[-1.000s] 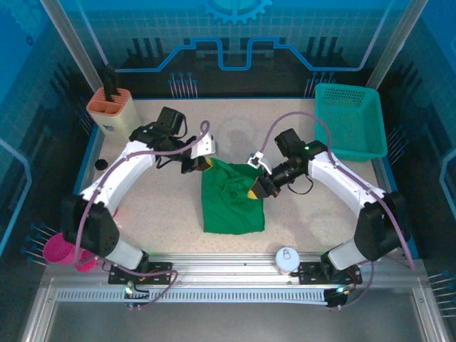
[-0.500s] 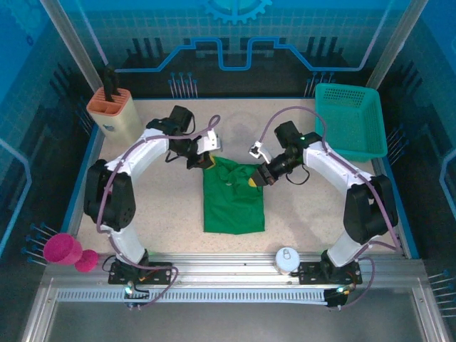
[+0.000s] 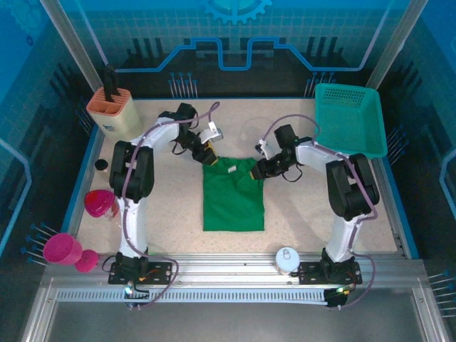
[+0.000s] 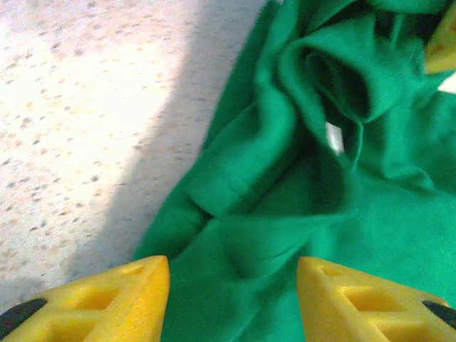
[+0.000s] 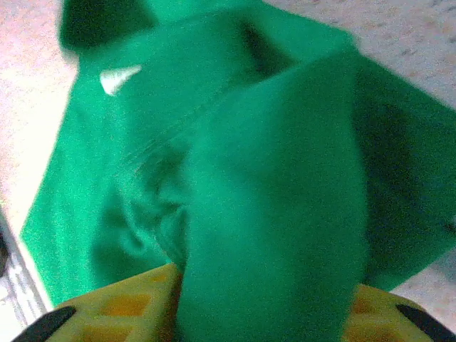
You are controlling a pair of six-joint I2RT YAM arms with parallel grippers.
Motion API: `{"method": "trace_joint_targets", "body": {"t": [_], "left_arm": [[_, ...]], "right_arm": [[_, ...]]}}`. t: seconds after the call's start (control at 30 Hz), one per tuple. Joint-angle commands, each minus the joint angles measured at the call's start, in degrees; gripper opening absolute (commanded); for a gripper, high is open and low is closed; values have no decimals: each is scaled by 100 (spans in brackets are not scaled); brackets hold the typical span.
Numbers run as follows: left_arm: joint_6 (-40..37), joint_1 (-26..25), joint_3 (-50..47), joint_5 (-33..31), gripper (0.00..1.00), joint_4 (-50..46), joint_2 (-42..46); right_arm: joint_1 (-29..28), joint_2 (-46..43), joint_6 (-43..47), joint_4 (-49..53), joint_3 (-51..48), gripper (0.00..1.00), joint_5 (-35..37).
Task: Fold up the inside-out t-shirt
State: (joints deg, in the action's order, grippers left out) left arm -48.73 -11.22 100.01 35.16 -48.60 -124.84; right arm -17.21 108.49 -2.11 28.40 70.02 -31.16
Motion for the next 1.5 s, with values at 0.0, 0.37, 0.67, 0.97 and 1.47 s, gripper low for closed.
{"method": "trace_joint_targets", "body": {"t": [0.0,0.37,0.67,0.97,1.47], "left_arm": [[1010,187,798,157,52,-511,-252],[1700,0,-1089,29,59,763,1277],[5155,19,-711,-474,55,1286,250],[5464,-11,-816,-558,59,1479,39],[5559,-11,-907,-100,50,1571,-96]], "right_arm": [[236,-69,-658,-637,-134,49,186],[91,-1538,-190,-963,-1040,61,1183],[74,-883,-1204,-891,-924,61,1088],[95,-339,-2024,-1441,-956,58,309],[137,-353,-2027,-2809,-1261,6,-872]]}}
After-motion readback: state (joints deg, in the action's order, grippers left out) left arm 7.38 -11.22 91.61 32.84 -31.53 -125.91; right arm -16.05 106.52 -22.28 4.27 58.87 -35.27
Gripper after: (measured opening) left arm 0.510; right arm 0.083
